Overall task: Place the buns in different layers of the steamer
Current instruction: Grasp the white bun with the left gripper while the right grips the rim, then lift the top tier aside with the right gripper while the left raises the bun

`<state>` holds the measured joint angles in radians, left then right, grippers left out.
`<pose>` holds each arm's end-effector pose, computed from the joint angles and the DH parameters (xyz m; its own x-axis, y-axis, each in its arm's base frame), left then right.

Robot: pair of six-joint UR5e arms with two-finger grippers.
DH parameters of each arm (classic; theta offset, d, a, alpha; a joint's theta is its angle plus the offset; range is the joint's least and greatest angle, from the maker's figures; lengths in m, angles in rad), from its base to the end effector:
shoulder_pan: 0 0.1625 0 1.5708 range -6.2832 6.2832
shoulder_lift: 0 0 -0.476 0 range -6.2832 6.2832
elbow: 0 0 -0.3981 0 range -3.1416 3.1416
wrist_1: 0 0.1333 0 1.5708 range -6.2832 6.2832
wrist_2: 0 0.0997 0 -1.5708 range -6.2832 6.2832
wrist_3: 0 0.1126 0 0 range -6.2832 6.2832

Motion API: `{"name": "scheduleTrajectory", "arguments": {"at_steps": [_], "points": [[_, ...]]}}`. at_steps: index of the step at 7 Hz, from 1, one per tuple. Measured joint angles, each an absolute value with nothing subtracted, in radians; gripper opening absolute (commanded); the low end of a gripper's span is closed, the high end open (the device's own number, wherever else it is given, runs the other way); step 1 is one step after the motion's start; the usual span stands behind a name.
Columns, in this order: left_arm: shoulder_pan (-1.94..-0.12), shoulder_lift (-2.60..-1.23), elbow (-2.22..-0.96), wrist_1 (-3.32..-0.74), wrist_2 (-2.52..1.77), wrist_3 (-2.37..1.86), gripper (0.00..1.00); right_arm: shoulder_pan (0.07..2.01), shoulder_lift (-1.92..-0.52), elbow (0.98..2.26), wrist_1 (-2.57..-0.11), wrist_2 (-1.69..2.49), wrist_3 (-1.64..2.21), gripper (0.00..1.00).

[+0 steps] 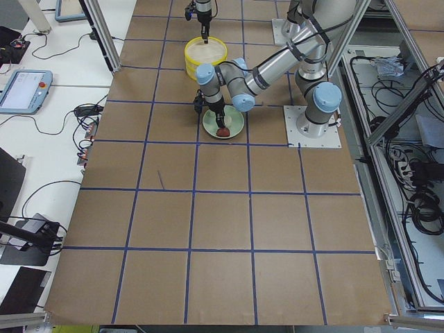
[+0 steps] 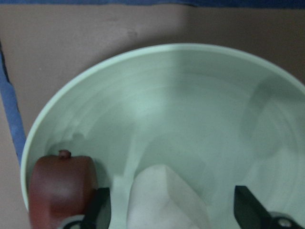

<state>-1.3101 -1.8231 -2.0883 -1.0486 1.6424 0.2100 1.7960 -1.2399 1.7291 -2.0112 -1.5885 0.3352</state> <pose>0.0011 -0.4901 0.2130 -0.9991 -0.0396 -0.0167 -0.0426 0.9662 0.2542 0.2620 -0.5557 0.3083 -0.9935 0.1086 0.0327 0.1099 0.9931 0.0402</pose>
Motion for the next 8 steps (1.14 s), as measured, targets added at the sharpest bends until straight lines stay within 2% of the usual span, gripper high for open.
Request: {"name": "scheduleTrajectory", "arguments": {"at_steps": [4,6,8], "points": [[-1.319,-1.801,-2.046,-1.033,1.631,0.205,0.00,1.785,-1.293,1.722,-1.937,-1.594,0.329,0.04],[-1.368,-1.766,-1.874,-1.118,1.630,0.153,0.00,1.671,-1.357,1.709,-1.855,-1.598,0.204,0.03],[-1.457,-1.767,-1.717,-1.228,1.563,-0.016,0.00,1.472,-1.361,1.705,-1.855,-1.614,-0.082,0.03]]}}
